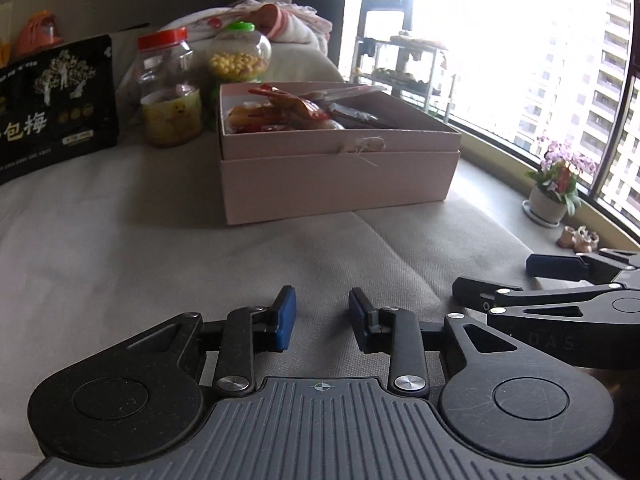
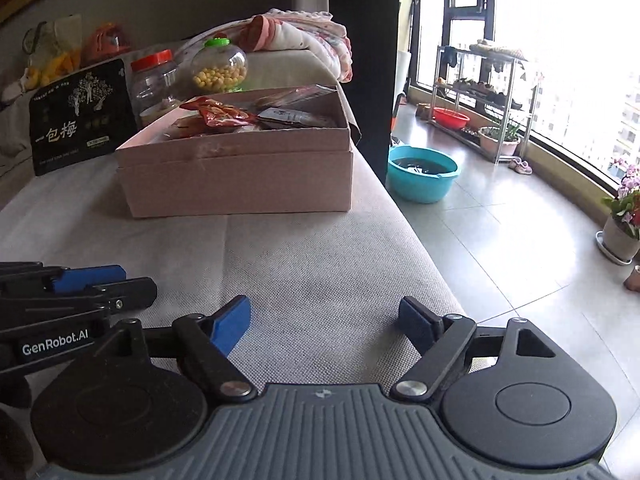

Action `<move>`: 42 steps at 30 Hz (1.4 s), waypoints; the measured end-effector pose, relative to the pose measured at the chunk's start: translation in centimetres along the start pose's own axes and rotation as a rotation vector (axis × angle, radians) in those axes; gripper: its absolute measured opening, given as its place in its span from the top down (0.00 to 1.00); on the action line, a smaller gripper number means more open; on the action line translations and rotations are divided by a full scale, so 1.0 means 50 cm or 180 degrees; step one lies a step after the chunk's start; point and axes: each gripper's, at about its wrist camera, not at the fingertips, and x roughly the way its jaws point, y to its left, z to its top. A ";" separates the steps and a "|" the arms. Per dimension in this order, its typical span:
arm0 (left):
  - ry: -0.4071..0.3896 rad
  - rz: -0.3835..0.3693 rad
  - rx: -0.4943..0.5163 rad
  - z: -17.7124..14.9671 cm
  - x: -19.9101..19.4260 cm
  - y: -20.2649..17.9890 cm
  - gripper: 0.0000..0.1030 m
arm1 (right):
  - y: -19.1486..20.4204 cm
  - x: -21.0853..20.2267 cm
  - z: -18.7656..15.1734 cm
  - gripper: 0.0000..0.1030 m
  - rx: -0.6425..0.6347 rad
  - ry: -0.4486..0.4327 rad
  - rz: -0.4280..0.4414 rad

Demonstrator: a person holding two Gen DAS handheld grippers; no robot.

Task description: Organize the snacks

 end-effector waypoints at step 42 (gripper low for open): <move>-0.0013 0.0108 0.0047 0.000 0.005 -0.017 0.67 | 0.001 0.016 0.009 0.16 -0.0028 0.0028 0.0062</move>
